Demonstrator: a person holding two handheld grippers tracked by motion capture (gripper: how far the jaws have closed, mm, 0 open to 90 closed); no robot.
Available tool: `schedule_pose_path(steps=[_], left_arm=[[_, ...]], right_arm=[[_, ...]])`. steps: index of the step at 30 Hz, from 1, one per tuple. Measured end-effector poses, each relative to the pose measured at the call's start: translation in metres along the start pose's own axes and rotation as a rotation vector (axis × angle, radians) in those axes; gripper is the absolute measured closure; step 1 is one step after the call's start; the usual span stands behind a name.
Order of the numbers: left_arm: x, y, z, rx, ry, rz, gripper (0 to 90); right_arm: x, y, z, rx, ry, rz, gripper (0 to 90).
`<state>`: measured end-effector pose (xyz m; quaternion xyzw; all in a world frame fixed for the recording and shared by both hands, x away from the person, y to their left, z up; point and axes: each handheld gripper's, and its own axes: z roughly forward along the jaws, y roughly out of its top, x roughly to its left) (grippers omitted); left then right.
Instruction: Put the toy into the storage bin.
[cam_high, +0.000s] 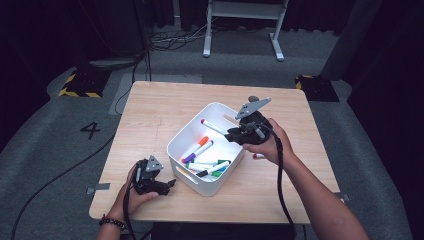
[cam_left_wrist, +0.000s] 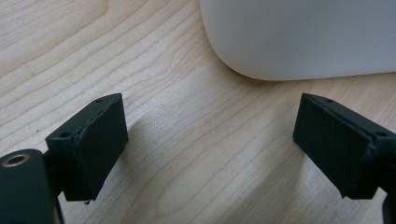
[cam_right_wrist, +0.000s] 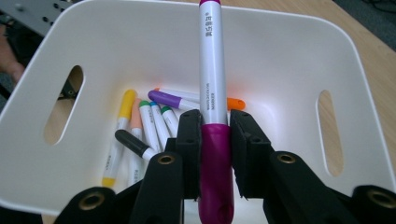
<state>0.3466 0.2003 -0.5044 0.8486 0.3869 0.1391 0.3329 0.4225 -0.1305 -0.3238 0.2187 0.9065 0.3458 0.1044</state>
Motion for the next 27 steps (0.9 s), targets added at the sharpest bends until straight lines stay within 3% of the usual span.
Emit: schedule_pose_path(steps=[10,22,27], left_arm=[[0.000,0.000,0.000,0.000,-0.001,0.000,10.2],[0.000,0.000,0.000,0.000,0.000,0.000,10.2],[0.000,0.000,0.000,0.002,0.000,-0.001,10.2]], right_arm=[[0.005,0.000,0.037,0.110,0.001,0.039,74.5],[0.028,0.004,0.060,0.244,0.030,-0.009,74.4],[0.041,0.006,0.065,0.260,0.059,-0.042,74.3]])
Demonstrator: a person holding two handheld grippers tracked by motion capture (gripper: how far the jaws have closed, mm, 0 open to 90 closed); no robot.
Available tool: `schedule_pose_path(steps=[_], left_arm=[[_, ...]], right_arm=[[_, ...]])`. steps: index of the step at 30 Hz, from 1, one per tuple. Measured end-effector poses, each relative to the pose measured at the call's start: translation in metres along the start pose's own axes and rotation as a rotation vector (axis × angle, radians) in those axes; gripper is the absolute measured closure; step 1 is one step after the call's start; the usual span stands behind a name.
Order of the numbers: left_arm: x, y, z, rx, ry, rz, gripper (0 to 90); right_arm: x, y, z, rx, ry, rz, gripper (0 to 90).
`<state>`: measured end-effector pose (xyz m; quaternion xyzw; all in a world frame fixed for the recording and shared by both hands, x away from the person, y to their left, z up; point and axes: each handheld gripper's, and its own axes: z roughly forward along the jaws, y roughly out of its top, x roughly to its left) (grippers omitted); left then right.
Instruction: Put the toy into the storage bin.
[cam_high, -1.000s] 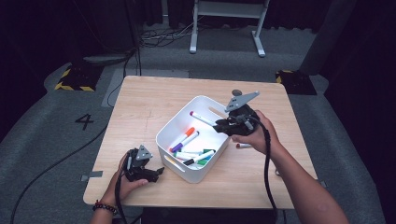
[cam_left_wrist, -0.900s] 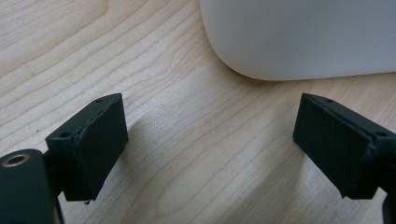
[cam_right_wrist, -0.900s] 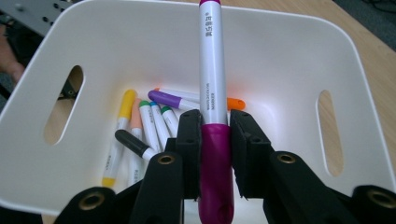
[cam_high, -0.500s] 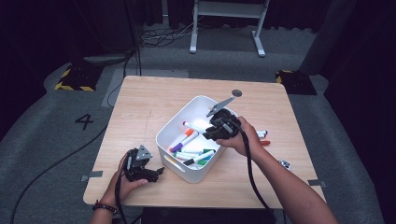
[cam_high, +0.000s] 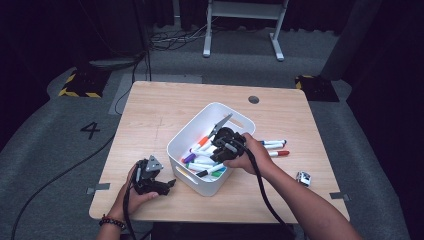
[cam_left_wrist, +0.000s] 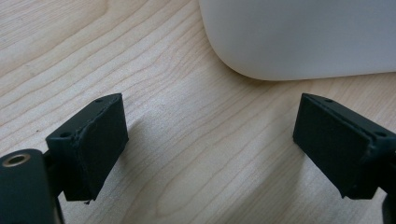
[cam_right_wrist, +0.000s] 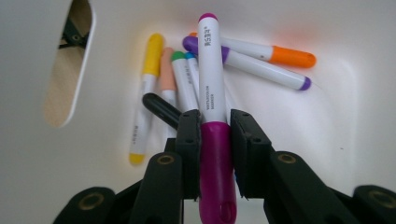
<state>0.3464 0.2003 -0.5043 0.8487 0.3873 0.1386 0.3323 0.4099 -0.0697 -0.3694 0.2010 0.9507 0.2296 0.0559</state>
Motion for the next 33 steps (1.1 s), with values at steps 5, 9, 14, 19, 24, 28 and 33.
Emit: schedule_pose_path(steps=[5,9,14,19,24,28,33], left_arm=[[0.000,0.000,0.000,-0.001,0.000,0.001,10.2],[0.000,0.000,0.000,0.002,-0.001,0.004,10.2],[0.000,0.000,0.000,-0.003,0.005,0.000,10.4],[0.000,0.000,0.000,-0.002,0.005,0.000,10.4],[0.000,0.000,0.000,-0.003,0.005,0.000,10.4],[0.000,0.000,0.000,-0.002,0.005,0.000,10.4],[0.000,0.000,0.000,-0.003,0.004,-0.003,10.4]], right_arm=[[0.012,0.004,0.003,0.010,-0.001,-0.016,73.9],[0.025,0.007,0.003,-0.002,0.005,-0.037,68.9],[0.031,0.007,-0.007,-0.029,0.020,-0.059,66.1],[0.023,-0.007,-0.029,-0.141,0.019,-0.083,58.1],[0.001,-0.039,-0.056,-0.244,0.003,-0.085,56.6],[-0.021,-0.073,-0.073,-0.268,-0.060,-0.058,55.4],[-0.053,-0.121,-0.081,-0.264,-0.123,0.000,53.6]])
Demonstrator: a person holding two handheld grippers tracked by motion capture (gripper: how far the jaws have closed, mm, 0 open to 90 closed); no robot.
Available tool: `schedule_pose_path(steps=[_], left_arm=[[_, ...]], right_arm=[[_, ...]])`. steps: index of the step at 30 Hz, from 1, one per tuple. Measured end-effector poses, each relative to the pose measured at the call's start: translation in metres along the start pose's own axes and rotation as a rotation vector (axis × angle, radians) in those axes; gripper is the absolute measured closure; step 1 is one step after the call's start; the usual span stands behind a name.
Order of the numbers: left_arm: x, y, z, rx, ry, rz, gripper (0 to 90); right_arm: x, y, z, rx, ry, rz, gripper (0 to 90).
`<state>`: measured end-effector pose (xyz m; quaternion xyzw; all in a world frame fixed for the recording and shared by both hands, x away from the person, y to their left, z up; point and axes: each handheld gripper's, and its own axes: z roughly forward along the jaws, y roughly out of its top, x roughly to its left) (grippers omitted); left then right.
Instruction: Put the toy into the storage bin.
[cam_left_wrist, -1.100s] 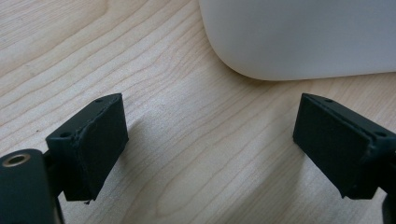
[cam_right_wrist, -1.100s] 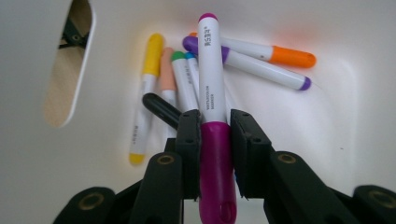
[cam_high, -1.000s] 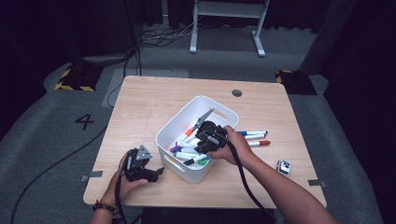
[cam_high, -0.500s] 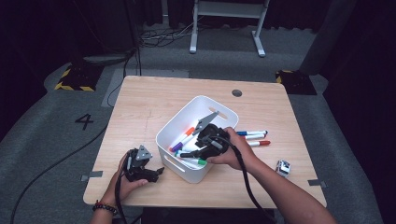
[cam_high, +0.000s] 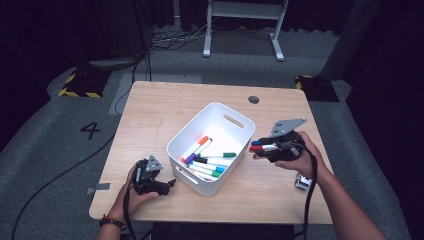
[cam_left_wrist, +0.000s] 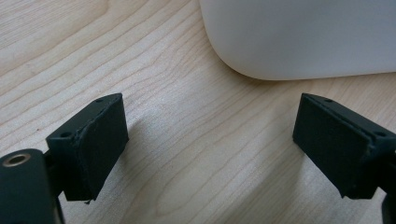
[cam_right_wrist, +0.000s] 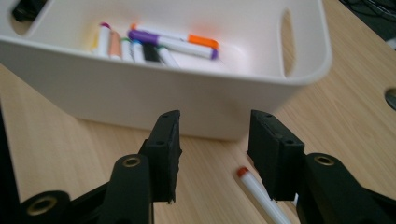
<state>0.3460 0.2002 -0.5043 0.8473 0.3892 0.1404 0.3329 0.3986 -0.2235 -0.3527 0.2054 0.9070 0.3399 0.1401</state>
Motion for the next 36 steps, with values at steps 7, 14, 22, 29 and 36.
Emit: schedule_pose_path(steps=[7,14,22,29,36], left_arm=[[0.000,0.000,0.000,-0.002,0.002,0.001,10.4],[0.000,0.000,0.000,-0.002,0.002,0.001,10.4],[0.000,0.000,0.000,-0.002,0.003,0.001,10.3],[0.000,0.000,0.000,-0.002,0.002,0.001,10.3],[0.000,0.000,0.000,-0.001,0.002,0.000,10.4]], right_arm=[[-0.044,-0.060,0.002,0.037,-0.014,0.095,51.9],[-0.074,-0.097,0.025,0.063,0.022,0.193,49.3],[-0.079,-0.111,0.047,0.139,0.013,0.161,48.3],[-0.082,-0.121,0.062,0.198,0.027,0.161,51.3],[-0.077,-0.119,0.060,0.195,0.033,0.115,51.5]])
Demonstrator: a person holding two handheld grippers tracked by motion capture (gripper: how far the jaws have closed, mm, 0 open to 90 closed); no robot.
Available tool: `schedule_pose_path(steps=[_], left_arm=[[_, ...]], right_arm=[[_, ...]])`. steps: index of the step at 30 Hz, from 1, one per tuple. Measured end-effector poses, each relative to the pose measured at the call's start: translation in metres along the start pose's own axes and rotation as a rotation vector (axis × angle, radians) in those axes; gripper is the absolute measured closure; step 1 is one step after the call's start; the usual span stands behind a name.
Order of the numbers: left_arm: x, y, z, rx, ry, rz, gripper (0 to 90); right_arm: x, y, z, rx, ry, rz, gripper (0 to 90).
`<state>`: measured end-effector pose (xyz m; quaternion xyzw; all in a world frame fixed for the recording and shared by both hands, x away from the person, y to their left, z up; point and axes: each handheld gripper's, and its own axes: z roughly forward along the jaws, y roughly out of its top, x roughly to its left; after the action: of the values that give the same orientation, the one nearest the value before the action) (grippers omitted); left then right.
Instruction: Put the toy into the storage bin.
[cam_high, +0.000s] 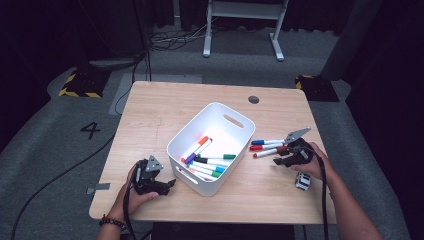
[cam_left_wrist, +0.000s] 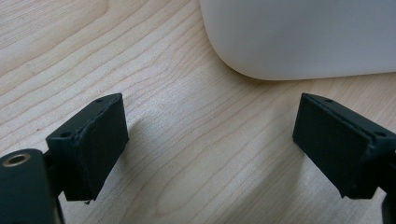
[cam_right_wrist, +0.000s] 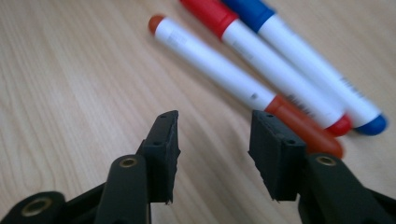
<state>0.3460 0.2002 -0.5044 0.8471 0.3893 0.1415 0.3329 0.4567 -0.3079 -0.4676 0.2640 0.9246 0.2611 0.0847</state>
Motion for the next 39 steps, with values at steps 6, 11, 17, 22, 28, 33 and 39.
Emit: schedule_pose_path(steps=[6,11,17,22,28,33,39], left_arm=[[0.000,0.000,0.000,-0.001,0.000,0.000,10.4],[0.000,0.000,0.000,0.000,0.000,0.000,10.4],[0.000,0.000,0.000,-0.001,0.000,0.000,10.3],[0.000,0.000,0.000,-0.001,0.000,0.000,10.3],[0.000,0.000,0.000,-0.001,0.000,0.000,10.3],[0.000,0.000,0.000,0.000,0.000,0.000,10.3],[0.000,0.000,0.000,-0.001,0.000,0.000,10.3]], right_arm=[[-0.006,0.002,-0.003,-0.064,-0.052,0.027,45.9],[-0.006,0.004,0.001,-0.088,-0.049,0.046,45.6],[-0.006,0.004,0.009,-0.058,-0.020,0.034,49.3],[-0.002,0.002,0.011,-0.026,0.006,0.005,62.1],[0.010,0.004,0.010,0.038,0.033,-0.010,72.1],[0.021,0.011,0.010,0.089,0.045,-0.025,73.0],[0.038,0.017,0.008,0.181,0.020,-0.002,73.3]])
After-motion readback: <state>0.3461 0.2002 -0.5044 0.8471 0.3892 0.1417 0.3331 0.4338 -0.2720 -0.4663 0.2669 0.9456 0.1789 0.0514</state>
